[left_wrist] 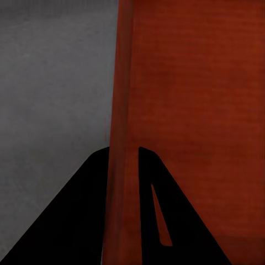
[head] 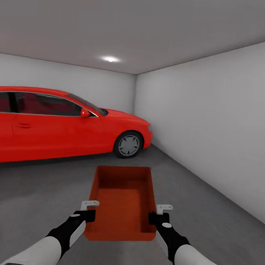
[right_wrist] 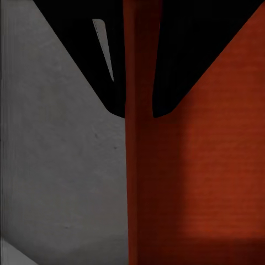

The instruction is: Move the two storage containers from the living room to the garage. In the garage, place one container on the floor and stack the other container on top of it (either order is fine).

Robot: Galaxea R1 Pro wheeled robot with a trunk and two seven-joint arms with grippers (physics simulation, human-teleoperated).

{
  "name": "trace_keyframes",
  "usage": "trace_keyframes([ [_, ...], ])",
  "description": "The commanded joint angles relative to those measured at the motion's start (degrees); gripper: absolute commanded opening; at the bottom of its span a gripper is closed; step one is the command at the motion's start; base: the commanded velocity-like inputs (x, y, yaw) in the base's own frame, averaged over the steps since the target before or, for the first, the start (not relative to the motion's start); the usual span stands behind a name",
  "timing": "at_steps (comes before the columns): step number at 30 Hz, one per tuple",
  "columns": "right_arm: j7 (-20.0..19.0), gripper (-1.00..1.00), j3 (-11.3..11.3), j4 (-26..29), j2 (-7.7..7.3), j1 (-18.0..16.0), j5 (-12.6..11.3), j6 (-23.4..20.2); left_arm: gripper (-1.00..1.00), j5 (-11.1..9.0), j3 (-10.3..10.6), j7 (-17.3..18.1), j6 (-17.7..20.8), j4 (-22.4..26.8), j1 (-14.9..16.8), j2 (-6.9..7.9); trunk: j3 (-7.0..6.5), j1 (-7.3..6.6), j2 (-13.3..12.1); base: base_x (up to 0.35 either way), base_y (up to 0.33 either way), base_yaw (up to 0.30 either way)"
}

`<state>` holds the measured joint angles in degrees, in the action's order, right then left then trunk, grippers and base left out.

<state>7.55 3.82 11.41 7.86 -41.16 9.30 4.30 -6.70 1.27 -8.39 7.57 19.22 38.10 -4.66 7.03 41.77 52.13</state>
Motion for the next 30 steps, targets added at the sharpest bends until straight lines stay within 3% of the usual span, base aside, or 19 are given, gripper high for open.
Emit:
trace_keyframes([
  [1, -0.7, -1.0, 0.1, -0.2, 0.04, 0.0, -0.1, 0.2, -1.0, 0.6, -1.5, -1.7, -1.2, 0.8, 0.0, 0.09, 0.09, 0.04, 0.1, 0.321, 0.137, -0.287],
  [30, -0.6, -1.0, 0.1, -0.2, 0.05, 0.0, -0.1, 0.2, -1.0, 0.6, -1.4, -1.7, -1.2, 0.9, 0.0, 0.09, 0.09, 0.04, 0.1, 0.313, 0.18, -0.287],
])
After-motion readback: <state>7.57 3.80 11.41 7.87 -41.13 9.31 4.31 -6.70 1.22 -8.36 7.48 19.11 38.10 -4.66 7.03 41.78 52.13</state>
